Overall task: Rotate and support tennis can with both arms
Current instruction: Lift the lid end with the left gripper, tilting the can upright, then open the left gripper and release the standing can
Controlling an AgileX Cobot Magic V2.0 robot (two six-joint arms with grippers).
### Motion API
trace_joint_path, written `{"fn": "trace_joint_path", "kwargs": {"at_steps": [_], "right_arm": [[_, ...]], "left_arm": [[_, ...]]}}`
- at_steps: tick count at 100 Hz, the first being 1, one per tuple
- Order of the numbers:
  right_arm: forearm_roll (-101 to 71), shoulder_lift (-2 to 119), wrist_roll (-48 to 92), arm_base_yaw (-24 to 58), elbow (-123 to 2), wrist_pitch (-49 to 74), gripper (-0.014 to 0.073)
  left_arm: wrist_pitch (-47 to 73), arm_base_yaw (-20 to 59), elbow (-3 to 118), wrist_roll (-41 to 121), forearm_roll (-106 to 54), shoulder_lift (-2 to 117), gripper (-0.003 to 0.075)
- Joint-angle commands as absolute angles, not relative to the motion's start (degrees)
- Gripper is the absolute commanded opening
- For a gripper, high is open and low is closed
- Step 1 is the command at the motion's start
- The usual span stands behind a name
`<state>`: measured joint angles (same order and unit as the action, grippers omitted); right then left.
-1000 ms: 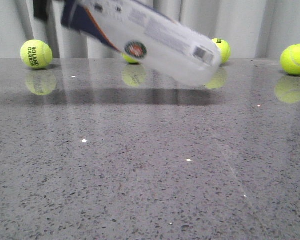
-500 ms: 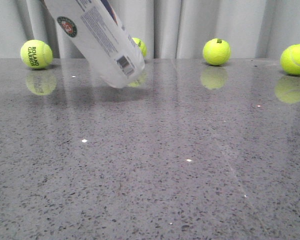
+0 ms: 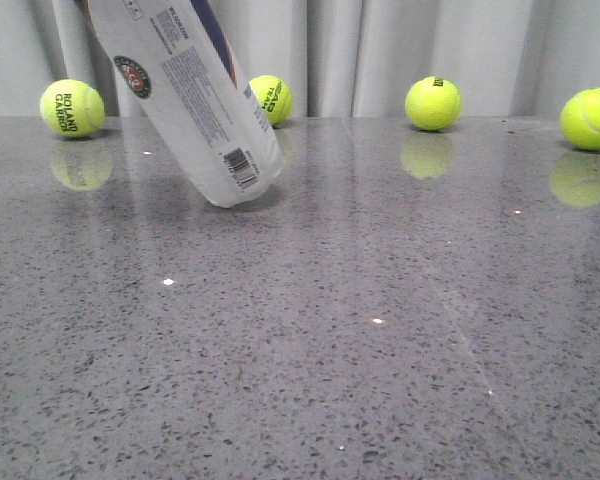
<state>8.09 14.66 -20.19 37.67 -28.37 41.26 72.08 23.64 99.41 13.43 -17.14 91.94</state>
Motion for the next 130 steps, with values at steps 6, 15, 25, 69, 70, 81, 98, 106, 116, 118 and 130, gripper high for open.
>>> {"fn": "trace_joint_path", "kwargs": {"at_steps": [6,15,25,69,70,81,98,106,116,118,130], "right_arm": [[9.04,15.15,-19.99,37.49,-29.85,37.51,-0.0009],[9.04,15.15,-19.99,37.49,-29.85,37.70,-0.0009],[9.04,15.15,-19.99,37.49,-29.85,37.77,-0.0009],[9.04,15.15,-19.99,37.49,-29.85,37.77,-0.0009],[9.04,15.15,-19.99,37.49,-29.85,37.77,-0.0009],[9.04,15.15,-19.99,37.49,-29.85,37.77,-0.0009],[9.04,15.15,-19.99,37.49,-29.85,37.77,-0.0009],[9.04,15.15,-19.99,37.49,-29.85,37.77,-0.0009],[9.04,15.15,-19.99,37.49,-29.85,37.77,-0.0009],[9.04,15.15,-19.99,37.49,-29.85,37.77,-0.0009],[9.04,15.15,-19.99,37.49,-29.85,37.77,-0.0009]], "left_arm": [[73.39,24.09,101.39,12.77,-20.31,89.05,0.0173],[73.39,24.09,101.39,12.77,-20.31,89.05,0.0312],[73.39,24.09,102.03,12.77,-20.69,89.05,0.0391],[73.27,24.77,112.69,12.77,-25.23,96.11,0.0390],[73.27,24.84,112.93,12.77,-25.24,96.40,0.0390],[73.27,26.17,115.99,12.77,-26.14,98.61,0.0390],[71.91,28.15,119.43,12.77,-26.34,100.86,0.0390],[71.73,28.25,120.56,12.77,-27.58,101.67,0.0390],[71.98,28.25,121.25,12.77,-28.08,102.31,0.0390],[71.77,28.25,121.25,12.77,-28.19,102.31,0.0390],[71.37,28.25,121.97,12.77,-28.19,102.31,0.0390]]}}
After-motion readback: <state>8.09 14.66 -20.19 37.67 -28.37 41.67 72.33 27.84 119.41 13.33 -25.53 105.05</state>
